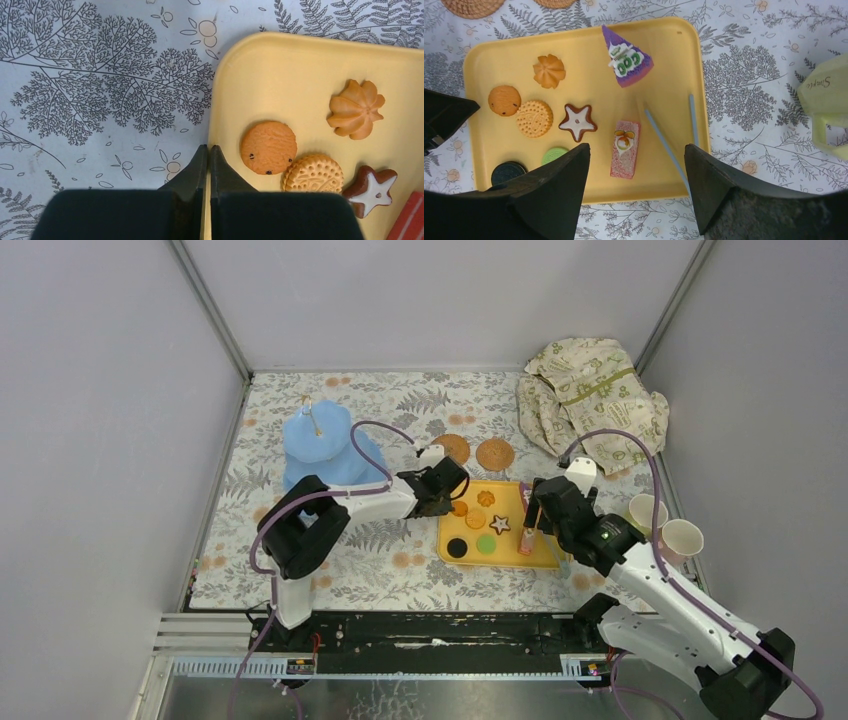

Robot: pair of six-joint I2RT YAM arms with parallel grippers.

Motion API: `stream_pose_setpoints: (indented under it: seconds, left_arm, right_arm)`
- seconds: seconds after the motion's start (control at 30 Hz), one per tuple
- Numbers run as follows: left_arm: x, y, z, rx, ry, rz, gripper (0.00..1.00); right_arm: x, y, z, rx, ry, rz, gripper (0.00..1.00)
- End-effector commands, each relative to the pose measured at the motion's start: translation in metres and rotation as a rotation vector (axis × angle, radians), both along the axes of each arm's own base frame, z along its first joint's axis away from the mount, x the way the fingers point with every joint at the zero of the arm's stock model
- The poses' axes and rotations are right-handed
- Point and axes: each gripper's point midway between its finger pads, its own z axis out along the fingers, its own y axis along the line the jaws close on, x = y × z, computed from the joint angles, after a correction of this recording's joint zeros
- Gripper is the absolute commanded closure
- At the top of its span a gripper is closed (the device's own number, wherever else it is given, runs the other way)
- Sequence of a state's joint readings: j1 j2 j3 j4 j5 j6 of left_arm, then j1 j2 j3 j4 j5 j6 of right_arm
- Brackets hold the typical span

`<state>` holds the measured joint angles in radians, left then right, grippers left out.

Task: Serve the afternoon tea
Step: Adjust the tray at the center of the board.

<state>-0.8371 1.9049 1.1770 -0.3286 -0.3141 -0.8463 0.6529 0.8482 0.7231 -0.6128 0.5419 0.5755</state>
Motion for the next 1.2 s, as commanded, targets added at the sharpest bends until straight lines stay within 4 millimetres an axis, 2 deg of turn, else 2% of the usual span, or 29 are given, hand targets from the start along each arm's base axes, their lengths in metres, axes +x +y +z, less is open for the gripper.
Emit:
stream_pose_setpoints:
  seconds: [0.0,0.4,0.43,0.57,0.7,0.9,1.07,1.17]
  left_arm:
    - [-0.034,0.044,-0.038,0.108,0.149,0.061,1.00]
    - [-0.025,0.078,-0.035,0.094,0.147,0.097,1.00]
    - [-0.024,0.077,-0.034,0.086,0.144,0.095,0.97]
    - [-0.020,0.068,-0.027,0.049,0.130,0.068,0.59]
    - [-0.013,0.053,-0.011,0.023,0.101,0.028,0.43]
    - [-0.010,0.039,0.025,-0.002,0.037,-0.008,0.33]
    - [-0.014,0.041,0.054,-0.053,-0.014,-0.002,0.32]
    - [-0.014,0.038,0.081,-0.111,-0.057,-0.006,0.31]
  right_arm:
    - [-0.005,-0.010,-0.010,-0.025,0.027,-0.057,0.23]
    - [-0.005,-0.015,-0.032,-0.079,0.089,-0.108,0.20]
    - [-0.005,-0.015,-0.034,-0.083,0.092,-0.114,0.20]
    - [-0.005,-0.019,-0.038,-0.101,0.099,-0.135,0.18]
    - [-0.006,-0.020,-0.039,-0.104,0.106,-0.147,0.16]
    - [-0.008,-0.021,-0.040,-0.110,0.123,-0.152,0.15]
    - [-0.013,-0.020,-0.044,-0.109,0.152,-0.152,0.14]
    - [-0.014,-0.021,-0.047,-0.110,0.166,-0.159,0.14]
